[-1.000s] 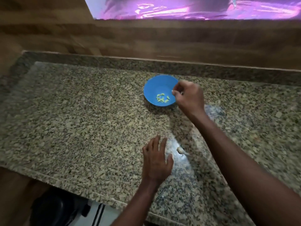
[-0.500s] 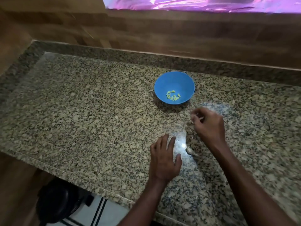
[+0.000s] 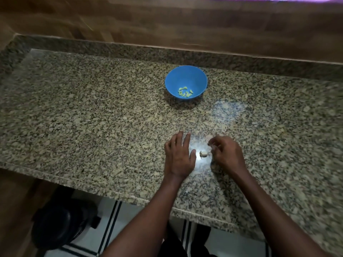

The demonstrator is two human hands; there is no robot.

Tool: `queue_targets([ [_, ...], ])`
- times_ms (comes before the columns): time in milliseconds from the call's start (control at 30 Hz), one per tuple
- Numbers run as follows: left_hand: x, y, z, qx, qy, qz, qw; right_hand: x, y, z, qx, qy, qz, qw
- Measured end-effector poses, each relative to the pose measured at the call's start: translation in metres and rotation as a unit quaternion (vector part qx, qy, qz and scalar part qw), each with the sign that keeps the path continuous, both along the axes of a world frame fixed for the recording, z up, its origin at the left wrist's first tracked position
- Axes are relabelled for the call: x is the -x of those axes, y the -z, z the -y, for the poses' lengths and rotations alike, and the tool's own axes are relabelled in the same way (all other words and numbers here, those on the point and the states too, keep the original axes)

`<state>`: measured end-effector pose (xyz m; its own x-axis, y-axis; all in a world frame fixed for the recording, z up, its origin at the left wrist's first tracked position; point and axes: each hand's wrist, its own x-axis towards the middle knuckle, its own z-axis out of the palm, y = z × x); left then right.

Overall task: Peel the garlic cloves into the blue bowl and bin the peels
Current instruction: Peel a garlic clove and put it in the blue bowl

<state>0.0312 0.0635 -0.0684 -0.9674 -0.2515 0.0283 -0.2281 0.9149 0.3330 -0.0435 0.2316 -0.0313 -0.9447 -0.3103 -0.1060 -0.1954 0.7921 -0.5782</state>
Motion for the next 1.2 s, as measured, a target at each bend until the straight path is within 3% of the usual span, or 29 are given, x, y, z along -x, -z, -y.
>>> queue_targets([
  [233,-0.004,-0.017,-0.006,-0.127,-0.034,-0.008,0.991,-0.025,0.001,-0.004,-0.011,-0.006,-0.017,1.000],
  [333,-0.010,-0.039,-0.009,-0.278,-0.048,-0.024,0.959,-0.025,-0.007,-0.001,-0.028,0.005,-0.015,0.999],
  [433,-0.016,-0.050,-0.012,-0.385,-0.022,0.029,0.922,-0.027,-0.009,-0.004,-0.055,-0.003,-0.006,0.998],
  [600,-0.018,-0.047,-0.023,-0.248,0.035,0.058,0.966,-0.038,-0.005,-0.006,-0.058,-0.019,0.006,0.998],
  [667,-0.018,-0.051,-0.027,-0.288,-0.003,0.060,0.956,-0.038,-0.006,-0.005,-0.058,-0.006,0.007,0.998],
  [767,-0.022,-0.055,-0.027,-0.373,-0.071,0.057,0.923,-0.031,-0.007,-0.008,-0.001,0.039,0.063,0.997],
  [833,-0.024,-0.054,-0.026,-0.452,-0.102,0.072,0.883,-0.031,-0.008,-0.010,0.071,0.073,0.131,0.986],
  [900,-0.025,-0.056,-0.026,-0.539,-0.125,0.088,0.829,-0.036,-0.010,-0.012,0.170,0.097,0.193,0.962],
  [1033,-0.030,-0.065,-0.033,-0.625,-0.144,0.088,0.762,-0.046,-0.016,-0.024,0.363,0.125,0.257,0.887],
  [1100,-0.032,-0.066,-0.035,-0.656,-0.153,0.084,0.734,-0.048,-0.019,-0.031,0.398,0.140,0.272,0.865],
  [1200,-0.034,-0.068,-0.035,-0.677,-0.152,0.074,0.716,-0.050,-0.027,-0.040,0.404,0.152,0.269,0.861],
])
